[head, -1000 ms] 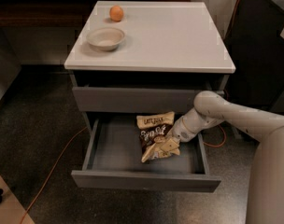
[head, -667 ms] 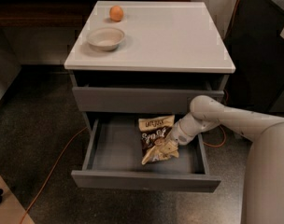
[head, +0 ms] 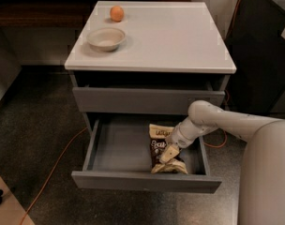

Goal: Place brown chip bag into middle drawer

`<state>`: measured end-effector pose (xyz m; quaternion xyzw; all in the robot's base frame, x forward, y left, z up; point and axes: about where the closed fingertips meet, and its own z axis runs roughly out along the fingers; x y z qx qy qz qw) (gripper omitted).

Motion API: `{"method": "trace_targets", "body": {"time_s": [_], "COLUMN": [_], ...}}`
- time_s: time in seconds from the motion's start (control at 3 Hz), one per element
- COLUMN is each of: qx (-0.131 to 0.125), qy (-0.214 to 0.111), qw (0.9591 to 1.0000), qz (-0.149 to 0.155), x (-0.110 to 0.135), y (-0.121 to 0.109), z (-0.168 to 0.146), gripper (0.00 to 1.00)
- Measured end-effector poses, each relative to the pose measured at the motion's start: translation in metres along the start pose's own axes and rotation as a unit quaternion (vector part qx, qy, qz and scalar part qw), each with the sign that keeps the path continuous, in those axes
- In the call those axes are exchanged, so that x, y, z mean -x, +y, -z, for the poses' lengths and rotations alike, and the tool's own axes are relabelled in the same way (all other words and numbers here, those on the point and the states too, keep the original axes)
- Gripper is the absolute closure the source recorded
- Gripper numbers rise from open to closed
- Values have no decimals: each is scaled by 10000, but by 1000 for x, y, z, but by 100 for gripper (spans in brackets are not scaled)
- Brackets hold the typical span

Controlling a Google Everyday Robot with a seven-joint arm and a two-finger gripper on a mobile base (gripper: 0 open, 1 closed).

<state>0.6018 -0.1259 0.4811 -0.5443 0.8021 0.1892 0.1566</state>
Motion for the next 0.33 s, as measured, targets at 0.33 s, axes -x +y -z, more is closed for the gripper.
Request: {"method": "trace_targets", "body": {"time_s": [0.33], "qx": [18], "qy": [1], "qw": [10000], "qz": [0], "x": [0], "y": [1], "z": [-1], "gripper": [0]}}
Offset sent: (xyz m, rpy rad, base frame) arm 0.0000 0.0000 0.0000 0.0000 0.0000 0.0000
